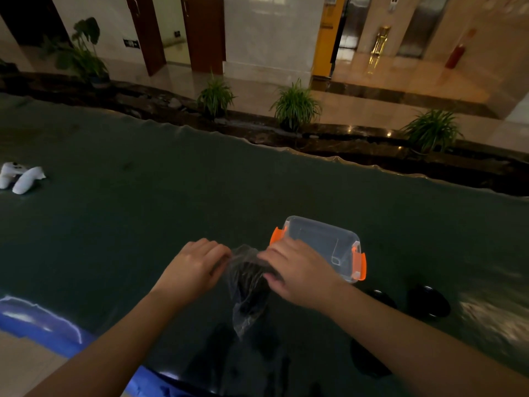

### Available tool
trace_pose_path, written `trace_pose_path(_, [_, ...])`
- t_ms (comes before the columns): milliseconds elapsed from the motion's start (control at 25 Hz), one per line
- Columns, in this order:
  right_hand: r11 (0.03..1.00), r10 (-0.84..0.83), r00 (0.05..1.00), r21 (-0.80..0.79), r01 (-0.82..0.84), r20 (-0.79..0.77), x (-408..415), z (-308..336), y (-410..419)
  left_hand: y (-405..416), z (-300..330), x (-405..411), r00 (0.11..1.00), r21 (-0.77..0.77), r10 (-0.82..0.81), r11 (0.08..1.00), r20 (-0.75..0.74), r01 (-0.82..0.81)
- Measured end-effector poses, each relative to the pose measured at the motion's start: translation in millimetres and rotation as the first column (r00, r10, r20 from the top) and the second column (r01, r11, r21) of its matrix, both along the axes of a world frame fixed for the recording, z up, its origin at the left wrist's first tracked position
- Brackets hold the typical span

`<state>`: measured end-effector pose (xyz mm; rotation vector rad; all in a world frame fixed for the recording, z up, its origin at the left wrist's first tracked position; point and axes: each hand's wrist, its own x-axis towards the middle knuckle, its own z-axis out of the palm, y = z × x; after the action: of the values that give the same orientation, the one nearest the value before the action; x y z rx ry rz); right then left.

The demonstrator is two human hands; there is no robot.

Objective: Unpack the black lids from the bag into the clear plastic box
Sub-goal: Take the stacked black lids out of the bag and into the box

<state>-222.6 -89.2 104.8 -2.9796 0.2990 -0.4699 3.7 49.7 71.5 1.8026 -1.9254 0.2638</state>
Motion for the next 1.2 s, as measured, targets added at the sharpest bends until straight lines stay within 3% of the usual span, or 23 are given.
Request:
trace_pose_path(160, [0.996,-0.053,0.998,0.071,0.055,-0.029,9,-1,11,4,-2,3,0.999,0.012,0.001,1.000,0.032,-0.001])
trace_pose_path(320, [0.999,-0.030,0.999,0.014,0.030,-0.021,9,5,11,2,2,5,0.997,0.035,0.021,0.999,0.072,-0.024])
trace_pose_path(640, [0.990,0.114,0.987,-0.071,-0.123,-0.116,3,10,11,-16,20,-15,0.871,0.212,-0.342,0.936,0.351,0.282])
trace_pose_path(840, [0.916,0.243,0.936,-0.257,-0.307,-0.253,-3,1,11,-18,20,-18,0.845,0.335,-0.228,0.940,0.483,0.063])
trace_pose_path(1000, [0.937,0.300,0.882,-0.063,-0.344,-0.363,-1,-6,15,-18,23,-16,0.856,0.347,-0.134,0.936,0.499,-0.055])
trace_pose_path(1120, [0.982,0.190,0.888,0.068,-0.179,-0.419,-1,-4,16,-17,27,-14,0.865,0.332,-0.090,0.939,0.493,-0.092])
trace_pose_path(1200, [0.987,0.148,0.919,0.108,-0.116,-0.365,0,3,15,-14,29,-13,0.870,0.324,-0.079,0.941,0.487,-0.096])
